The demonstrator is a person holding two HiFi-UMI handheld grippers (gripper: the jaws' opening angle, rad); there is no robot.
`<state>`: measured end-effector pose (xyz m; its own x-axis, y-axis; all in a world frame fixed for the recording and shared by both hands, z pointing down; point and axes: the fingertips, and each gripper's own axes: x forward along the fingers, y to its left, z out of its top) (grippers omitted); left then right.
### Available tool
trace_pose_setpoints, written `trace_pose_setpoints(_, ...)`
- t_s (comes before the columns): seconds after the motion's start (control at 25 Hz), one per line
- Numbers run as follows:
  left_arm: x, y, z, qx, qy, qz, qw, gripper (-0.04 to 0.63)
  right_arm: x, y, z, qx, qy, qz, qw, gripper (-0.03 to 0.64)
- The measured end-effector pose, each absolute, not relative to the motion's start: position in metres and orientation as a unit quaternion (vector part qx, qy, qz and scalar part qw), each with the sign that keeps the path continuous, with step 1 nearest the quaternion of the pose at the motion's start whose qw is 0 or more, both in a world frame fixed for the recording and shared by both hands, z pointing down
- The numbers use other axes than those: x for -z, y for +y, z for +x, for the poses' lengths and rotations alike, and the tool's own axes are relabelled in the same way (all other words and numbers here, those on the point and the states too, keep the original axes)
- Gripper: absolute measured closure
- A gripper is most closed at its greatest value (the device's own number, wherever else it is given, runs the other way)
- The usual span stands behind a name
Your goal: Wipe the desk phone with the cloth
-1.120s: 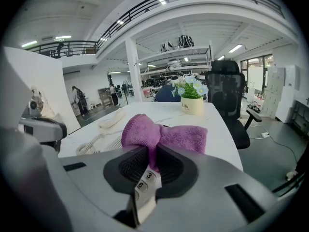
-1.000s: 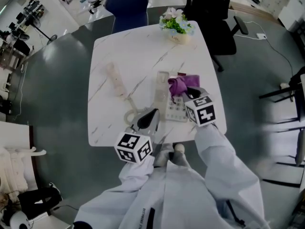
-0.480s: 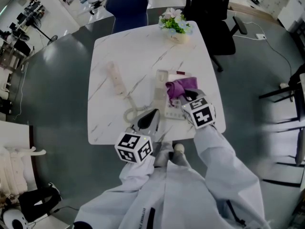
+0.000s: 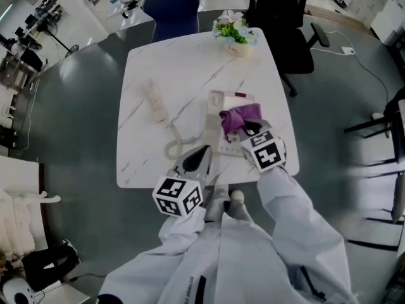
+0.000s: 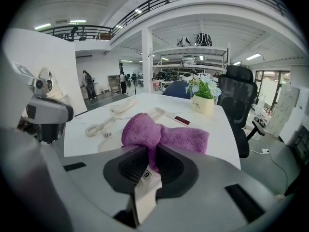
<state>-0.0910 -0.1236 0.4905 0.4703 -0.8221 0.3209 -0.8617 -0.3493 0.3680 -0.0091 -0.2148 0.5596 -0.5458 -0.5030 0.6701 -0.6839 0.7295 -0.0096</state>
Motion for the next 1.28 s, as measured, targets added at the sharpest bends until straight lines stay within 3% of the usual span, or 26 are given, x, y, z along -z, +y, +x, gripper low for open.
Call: trace_pose_setpoints(1.28,-0.492,-0.103,-0.083,-0.031,-0.529,0.81,0.252,0.597,-0.573,-0.174,-0.01,-0.152,-0.875,0.315,0.335,0.584)
